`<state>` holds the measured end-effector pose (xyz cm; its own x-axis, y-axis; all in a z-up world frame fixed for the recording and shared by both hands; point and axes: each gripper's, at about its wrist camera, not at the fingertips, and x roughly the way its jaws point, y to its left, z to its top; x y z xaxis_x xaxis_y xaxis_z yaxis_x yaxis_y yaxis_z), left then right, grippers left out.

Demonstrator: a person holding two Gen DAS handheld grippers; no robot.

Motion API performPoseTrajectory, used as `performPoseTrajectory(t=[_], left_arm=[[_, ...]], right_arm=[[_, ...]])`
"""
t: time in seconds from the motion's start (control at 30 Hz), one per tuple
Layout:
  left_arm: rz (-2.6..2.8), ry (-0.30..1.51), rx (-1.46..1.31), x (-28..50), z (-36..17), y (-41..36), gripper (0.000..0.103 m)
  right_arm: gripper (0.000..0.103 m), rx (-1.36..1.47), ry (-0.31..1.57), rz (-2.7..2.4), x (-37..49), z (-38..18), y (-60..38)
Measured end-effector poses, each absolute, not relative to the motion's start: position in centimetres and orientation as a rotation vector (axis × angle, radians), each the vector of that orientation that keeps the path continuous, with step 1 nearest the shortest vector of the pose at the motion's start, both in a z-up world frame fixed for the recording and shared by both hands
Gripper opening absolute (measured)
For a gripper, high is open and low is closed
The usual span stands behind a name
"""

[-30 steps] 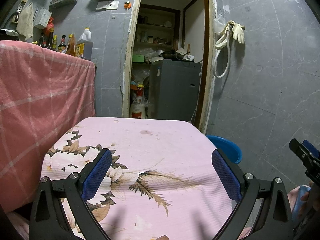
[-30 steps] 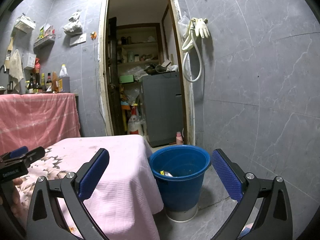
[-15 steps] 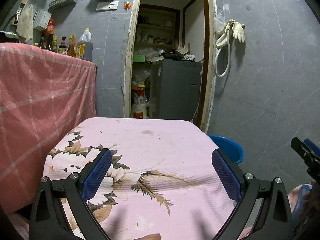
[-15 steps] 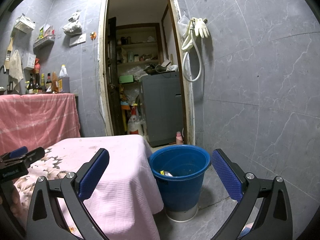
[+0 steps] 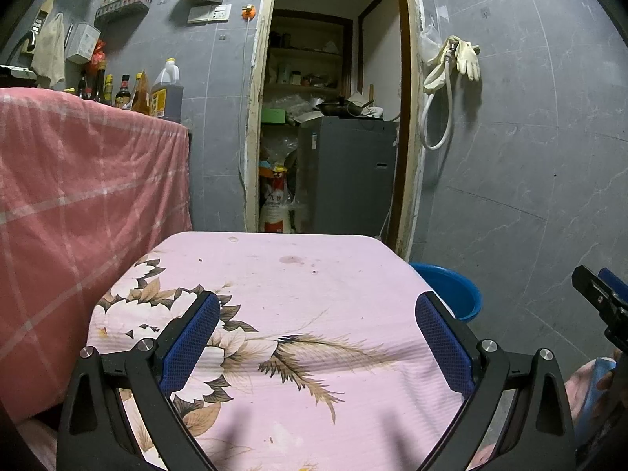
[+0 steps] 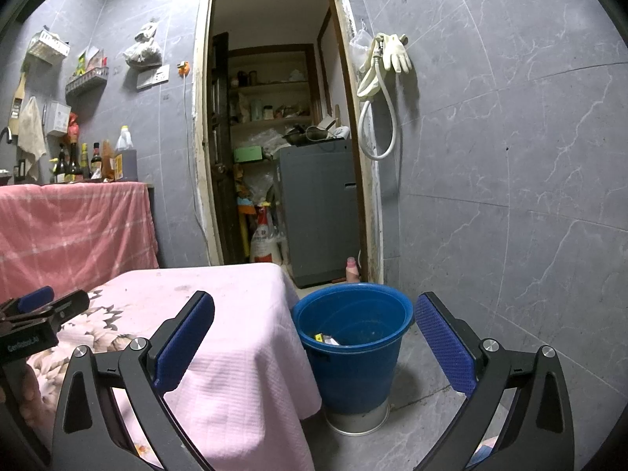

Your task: Collect trash

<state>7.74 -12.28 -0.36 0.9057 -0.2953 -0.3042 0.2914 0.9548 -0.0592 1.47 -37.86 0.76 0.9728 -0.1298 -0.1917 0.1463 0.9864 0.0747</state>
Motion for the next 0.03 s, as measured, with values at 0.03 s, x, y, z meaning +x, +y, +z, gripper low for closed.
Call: performPoseTrajectory(t=[0.03], left_arm=[[-0.303, 0.318, -0.013, 7.86, -0.40, -12.34, 0.098]], right_arm=[[0.103, 0.089, 0.187, -0.140, 1.46, 0.77, -37.84]])
